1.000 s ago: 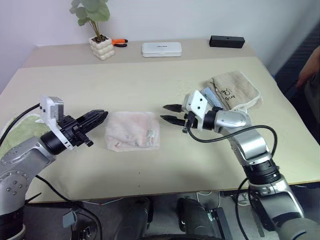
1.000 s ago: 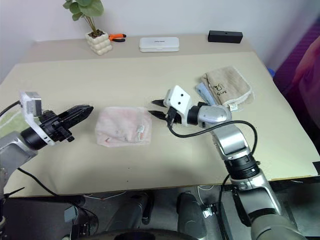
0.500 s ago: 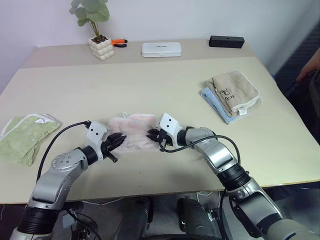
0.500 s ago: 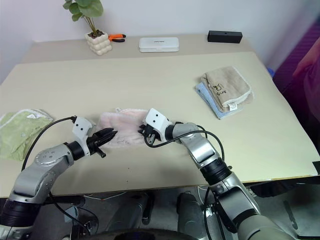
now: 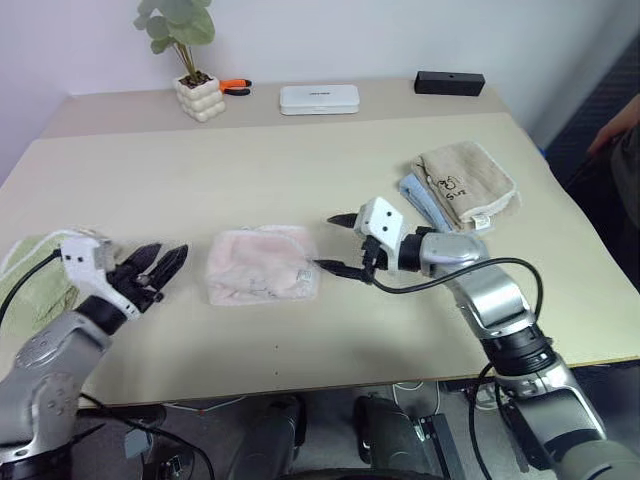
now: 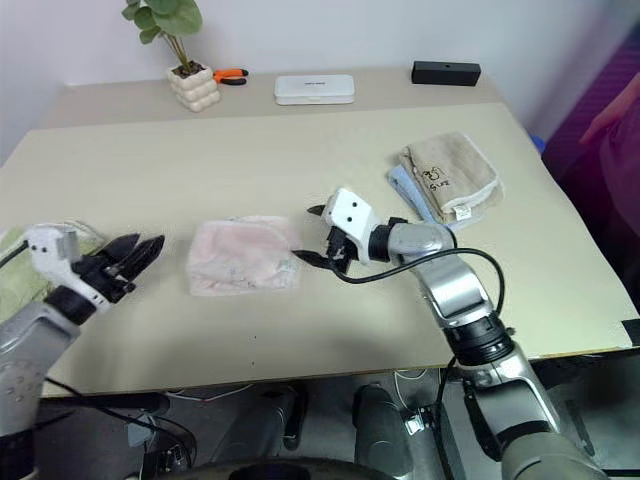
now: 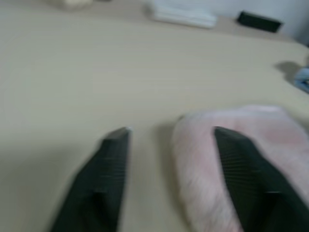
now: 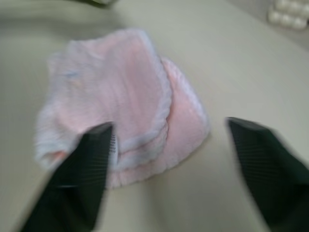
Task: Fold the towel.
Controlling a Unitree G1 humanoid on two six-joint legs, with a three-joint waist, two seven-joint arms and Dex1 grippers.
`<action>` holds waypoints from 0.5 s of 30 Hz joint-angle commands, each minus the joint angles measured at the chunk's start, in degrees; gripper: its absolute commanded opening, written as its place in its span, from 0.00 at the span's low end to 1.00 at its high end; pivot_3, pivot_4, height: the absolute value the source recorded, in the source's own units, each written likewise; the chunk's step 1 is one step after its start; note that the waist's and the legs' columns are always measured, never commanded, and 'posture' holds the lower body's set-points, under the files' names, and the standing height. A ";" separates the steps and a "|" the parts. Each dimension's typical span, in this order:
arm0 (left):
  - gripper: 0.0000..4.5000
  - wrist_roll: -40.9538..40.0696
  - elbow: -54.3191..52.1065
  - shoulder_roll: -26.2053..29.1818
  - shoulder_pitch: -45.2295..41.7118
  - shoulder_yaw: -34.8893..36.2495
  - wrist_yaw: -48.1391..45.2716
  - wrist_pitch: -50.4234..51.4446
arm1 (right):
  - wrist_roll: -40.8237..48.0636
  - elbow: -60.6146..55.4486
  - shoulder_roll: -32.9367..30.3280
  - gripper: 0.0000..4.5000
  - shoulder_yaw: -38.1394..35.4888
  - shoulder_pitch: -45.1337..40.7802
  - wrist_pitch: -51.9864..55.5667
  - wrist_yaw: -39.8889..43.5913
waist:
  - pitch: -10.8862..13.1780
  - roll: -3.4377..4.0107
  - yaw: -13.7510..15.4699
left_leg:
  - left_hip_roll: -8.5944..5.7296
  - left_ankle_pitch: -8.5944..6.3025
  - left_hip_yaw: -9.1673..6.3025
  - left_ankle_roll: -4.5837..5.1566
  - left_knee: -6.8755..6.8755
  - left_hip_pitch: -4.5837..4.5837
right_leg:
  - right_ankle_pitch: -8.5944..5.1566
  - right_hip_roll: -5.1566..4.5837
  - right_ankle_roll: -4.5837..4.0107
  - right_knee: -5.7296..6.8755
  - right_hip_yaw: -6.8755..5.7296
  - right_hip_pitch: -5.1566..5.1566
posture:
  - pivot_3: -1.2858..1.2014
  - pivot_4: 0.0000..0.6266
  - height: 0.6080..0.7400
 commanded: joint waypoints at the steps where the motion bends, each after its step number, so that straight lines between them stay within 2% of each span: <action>1: 0.99 -7.86 -1.93 -2.69 -0.51 -0.30 5.03 7.39 | 1.48 -4.35 -0.46 1.00 0.24 -0.08 -0.94 1.79 | 0.01 -0.02 0.03 | 0.00 0.00 -0.01 0.00 0.02 0.00 | 0.00 0.00 0.00 0.00 0.00 0.00 | 0.52 0.24 1.00; 8: 0.99 -16.32 1.98 -10.84 -6.69 -3.65 15.05 15.25 | 1.77 -6.28 0.14 1.00 0.94 0.47 -2.76 2.81 | -0.01 -0.06 0.06 | -0.01 0.01 -0.05 -0.01 0.08 0.00 | 0.01 0.01 0.02 0.01 -0.05 0.05 | 0.52 0.24 1.00; 12: 0.99 -18.24 4.13 -14.54 -10.34 -6.60 18.96 17.86 | 1.08 -6.57 0.17 1.00 1.35 0.76 -3.54 2.43 | -0.02 -0.06 0.09 | 0.00 0.02 -0.05 -0.03 0.08 0.00 | 0.03 0.01 0.04 0.03 -0.05 0.05 | 0.52 0.24 1.00; 15: 0.80 -17.32 5.23 -15.90 -11.37 -8.36 19.73 18.34 | 0.63 -6.83 0.18 1.00 1.28 0.85 -3.85 1.67 | -0.02 -0.07 0.20 | -0.02 0.02 -0.05 -0.03 0.10 0.00 | 0.03 0.00 0.04 0.01 -0.05 0.08 | 0.52 0.24 1.00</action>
